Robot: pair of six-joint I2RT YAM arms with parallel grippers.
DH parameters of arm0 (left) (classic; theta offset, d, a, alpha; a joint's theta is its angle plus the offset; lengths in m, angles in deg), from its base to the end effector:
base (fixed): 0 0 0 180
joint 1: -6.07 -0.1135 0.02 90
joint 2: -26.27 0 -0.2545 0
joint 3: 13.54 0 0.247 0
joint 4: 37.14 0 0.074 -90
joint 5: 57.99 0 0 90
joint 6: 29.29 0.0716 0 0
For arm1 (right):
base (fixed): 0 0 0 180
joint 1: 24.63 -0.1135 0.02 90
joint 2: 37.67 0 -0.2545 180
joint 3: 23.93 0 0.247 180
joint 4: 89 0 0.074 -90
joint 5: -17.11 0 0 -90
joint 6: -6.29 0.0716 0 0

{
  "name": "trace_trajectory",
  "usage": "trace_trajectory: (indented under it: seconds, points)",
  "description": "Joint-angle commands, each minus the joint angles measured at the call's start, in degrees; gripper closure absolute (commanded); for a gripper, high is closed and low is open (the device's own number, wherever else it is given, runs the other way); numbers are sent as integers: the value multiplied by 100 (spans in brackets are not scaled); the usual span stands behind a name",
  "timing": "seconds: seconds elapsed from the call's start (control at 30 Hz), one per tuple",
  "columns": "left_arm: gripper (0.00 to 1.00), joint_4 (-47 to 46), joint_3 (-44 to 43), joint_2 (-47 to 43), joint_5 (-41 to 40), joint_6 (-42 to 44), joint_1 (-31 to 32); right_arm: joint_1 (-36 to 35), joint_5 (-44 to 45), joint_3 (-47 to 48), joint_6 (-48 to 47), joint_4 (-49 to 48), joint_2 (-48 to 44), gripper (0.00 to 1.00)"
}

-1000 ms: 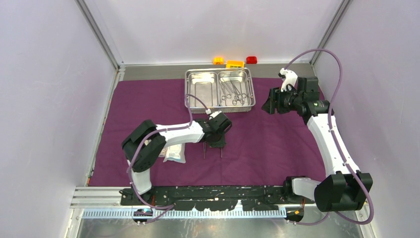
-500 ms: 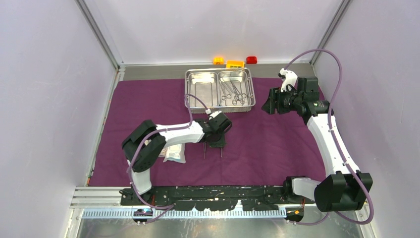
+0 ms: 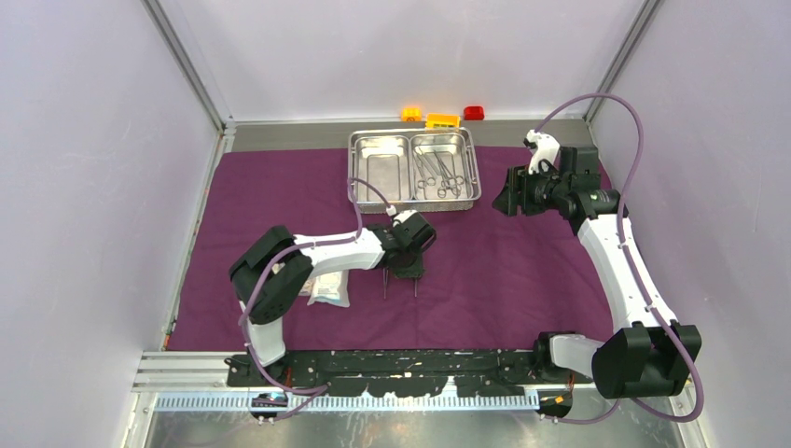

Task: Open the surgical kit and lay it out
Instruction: Place the medical item in the surgical kit.

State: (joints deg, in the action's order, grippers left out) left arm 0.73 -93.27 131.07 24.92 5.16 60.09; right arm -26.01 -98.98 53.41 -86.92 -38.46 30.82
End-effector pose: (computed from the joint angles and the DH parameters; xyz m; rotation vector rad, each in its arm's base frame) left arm 0.2273 -0.2980 0.1257 -0.0773 2.7357 -0.4402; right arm 0.2732 0.0381 0.2963 -0.3232 2.2356 0.5044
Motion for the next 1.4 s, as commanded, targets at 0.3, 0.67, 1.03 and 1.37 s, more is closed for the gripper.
trace_trajectory:
  seconds: [0.3,0.67,1.03,1.37]
  points:
    - [80,-54,64,-163,-178,-110,21,-2,-87,1,-85,-153,-82,37]
    - [77,-36,37,-165,-187,-79,21,-2,-90,-18,-101,-133,-88,37]
    - [64,-37,84,-478,-277,-25,21,-2,-116,201,-313,-74,99,37]
    - [51,-69,-161,-1083,-389,796,-188,-201,-72,493,-794,-716,748,38]
